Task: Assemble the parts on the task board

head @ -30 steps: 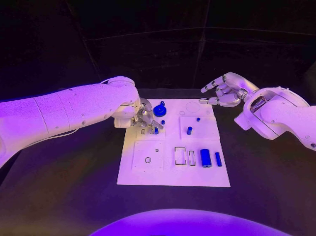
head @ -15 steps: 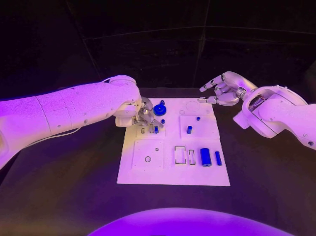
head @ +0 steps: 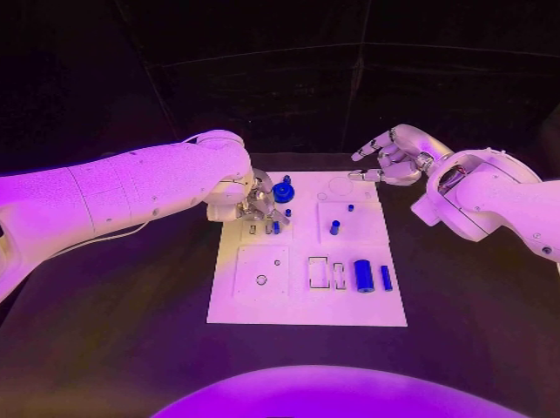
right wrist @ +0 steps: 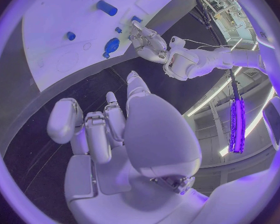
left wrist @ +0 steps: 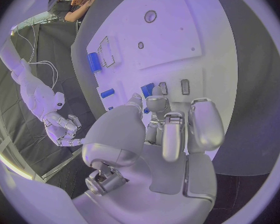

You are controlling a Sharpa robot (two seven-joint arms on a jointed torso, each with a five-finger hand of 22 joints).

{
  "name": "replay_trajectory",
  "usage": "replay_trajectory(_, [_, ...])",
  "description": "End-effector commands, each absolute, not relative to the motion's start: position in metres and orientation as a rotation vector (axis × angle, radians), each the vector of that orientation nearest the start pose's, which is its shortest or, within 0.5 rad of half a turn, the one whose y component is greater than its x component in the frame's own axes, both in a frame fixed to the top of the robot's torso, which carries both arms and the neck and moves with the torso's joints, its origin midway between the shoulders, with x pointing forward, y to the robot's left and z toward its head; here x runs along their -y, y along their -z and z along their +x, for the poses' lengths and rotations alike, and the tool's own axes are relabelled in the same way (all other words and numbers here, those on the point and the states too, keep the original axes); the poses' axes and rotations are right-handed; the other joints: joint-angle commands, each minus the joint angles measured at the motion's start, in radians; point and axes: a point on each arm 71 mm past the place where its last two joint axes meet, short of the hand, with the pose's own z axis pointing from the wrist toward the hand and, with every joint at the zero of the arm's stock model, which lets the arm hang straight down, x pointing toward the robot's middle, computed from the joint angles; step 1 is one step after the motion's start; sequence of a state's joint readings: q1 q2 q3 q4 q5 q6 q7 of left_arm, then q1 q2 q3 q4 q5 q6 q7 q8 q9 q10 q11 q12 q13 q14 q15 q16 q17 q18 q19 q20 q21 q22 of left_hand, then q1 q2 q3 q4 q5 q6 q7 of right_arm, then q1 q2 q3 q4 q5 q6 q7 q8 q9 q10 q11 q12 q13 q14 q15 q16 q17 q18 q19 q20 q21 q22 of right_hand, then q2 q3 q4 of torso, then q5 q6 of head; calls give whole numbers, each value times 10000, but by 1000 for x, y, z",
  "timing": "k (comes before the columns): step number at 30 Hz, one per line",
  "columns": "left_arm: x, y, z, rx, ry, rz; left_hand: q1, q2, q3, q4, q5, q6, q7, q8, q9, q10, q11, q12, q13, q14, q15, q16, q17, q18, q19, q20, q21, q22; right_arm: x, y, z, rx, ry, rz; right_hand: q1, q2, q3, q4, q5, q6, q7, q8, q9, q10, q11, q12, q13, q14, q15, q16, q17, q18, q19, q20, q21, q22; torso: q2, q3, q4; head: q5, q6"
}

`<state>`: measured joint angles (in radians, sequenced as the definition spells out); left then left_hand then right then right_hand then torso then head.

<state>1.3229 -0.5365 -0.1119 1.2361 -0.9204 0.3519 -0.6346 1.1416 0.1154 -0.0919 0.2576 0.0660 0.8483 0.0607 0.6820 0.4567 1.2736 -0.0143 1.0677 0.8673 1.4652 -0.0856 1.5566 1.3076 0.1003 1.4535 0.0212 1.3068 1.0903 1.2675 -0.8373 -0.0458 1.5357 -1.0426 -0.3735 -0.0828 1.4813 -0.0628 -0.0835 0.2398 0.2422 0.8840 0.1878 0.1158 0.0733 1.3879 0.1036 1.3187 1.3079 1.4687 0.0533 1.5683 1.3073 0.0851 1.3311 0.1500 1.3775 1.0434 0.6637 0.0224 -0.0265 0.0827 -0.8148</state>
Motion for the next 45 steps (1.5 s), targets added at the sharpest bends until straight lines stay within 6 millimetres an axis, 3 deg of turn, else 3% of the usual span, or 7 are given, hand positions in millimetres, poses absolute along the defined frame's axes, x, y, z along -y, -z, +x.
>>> replay_trajectory(1, [-145, 214, 522, -25444, 2987, -914, 185, 13, 125, -74, 45, -84, -9, 66, 31, -100, -7, 69, 2, 996, 49, 29, 2381, -144, -56, 42, 43, 20, 198, 154, 497, -16804, -8542, 2184, -52, 77, -42, 4, 65, -25, -2, -12, -14, -50, 16, -43, 84, 1021, -61, 25, 2635, 116, -68, -12, -53, -8, -2, -2, -4, -2, -11])
replay_trajectory(13, [-141, 214, 522, -25435, 3180, -797, 775, 94, 609, -499, 67, -159, -17, 80, 117, -123, -16, 94, 6, 997, 46, 31, 2386, -139, -92, 48, 60, 55, 197, 155, 497, -16899, -8541, 2156, -45, 94, -41, 0, 79, -27, -2, -13, -15, -48, 15, -42, 85, 1021, -61, 25, 2635, 118, -73, -12, -61, -23, -2, 1, 4, 2, -54])
replay_trajectory(19, [-140, 213, 523, -25145, 3566, -954, 2302, 425, 2208, -1654, 380, -412, -101, -41, 118, -268, -110, -49, -80, 996, -57, 28, 2383, -125, -122, -47, 37, 36, 196, 155, 497, -16927, -8542, 2141, -40, 99, -40, -3, 85, -27, -2, -14, -16, -50, 15, -46, 81, 1021, -61, 25, 2635, 118, -72, -12, -63, -24, -2, -2, 9, 10, -81])
replay_trajectory(21, [-141, 212, 523, -25037, 3719, -1007, 2438, 253, 2893, -1943, 735, -454, -35, -17, 159, -286, -64, -104, -115, 996, -33, 29, 2384, -127, -135, -43, 21, 20, 196, 155, 498, -16934, -8543, 2136, -37, 103, -40, -5, 90, -27, -2, -14, -16, -52, 14, -48, 78, 1021, -62, 25, 2635, 118, -72, -12, -64, -25, -2, 0, 8, 14, -81])
replay_trajectory(25, [-143, 211, 522, -24812, 3996, -1139, 1858, -336, 4501, -2107, 771, -488, 19, 128, 311, -225, -32, -158, -195, 992, 17, 21, 2368, -119, -165, 37, -33, -32, 197, 155, 498, -16943, -8522, 2142, -37, 103, -40, -5, 90, -27, -2, -14, -16, -52, 14, -48, 78, 1021, -62, 25, 2635, 118, -72, -12, -64, -25, -10, 4, 14, 0, -76])
replay_trajectory(27, [-145, 210, 521, -24708, 4091, -1214, 1117, -866, 5964, -2190, 727, -502, 22, 328, 497, -150, -49, -150, -235, 991, 48, 17, 2361, -98, -179, 36, -87, -74, 197, 155, 498, -16945, -8508, 2148, -36, 105, -42, -6, 93, -26, -2, -13, -16, -57, 14, -56, 71, 1021, -62, 25, 2635, 119, -74, -12, -67, -32, -11, 5, 33, -18, -75])
replay_trajectory(45, [-166, 205, 512, -22904, 4869, -3225, 469, -1154, 6822, -2180, 681, -510, -30, 565, 697, -235, -51, -360, -583, 995, 14, 23, 2375, -75, -199, 18, -196, -196, 202, 156, 500, -17011, -8460, 2114, -32, 107, -46, -10, 96, -26, -2, -14, -17, -89, 14, -99, 28, 1021, -62, 25, 2635, 129, -100, -13, -92, -90, -14, 15, 57, 97, -114])
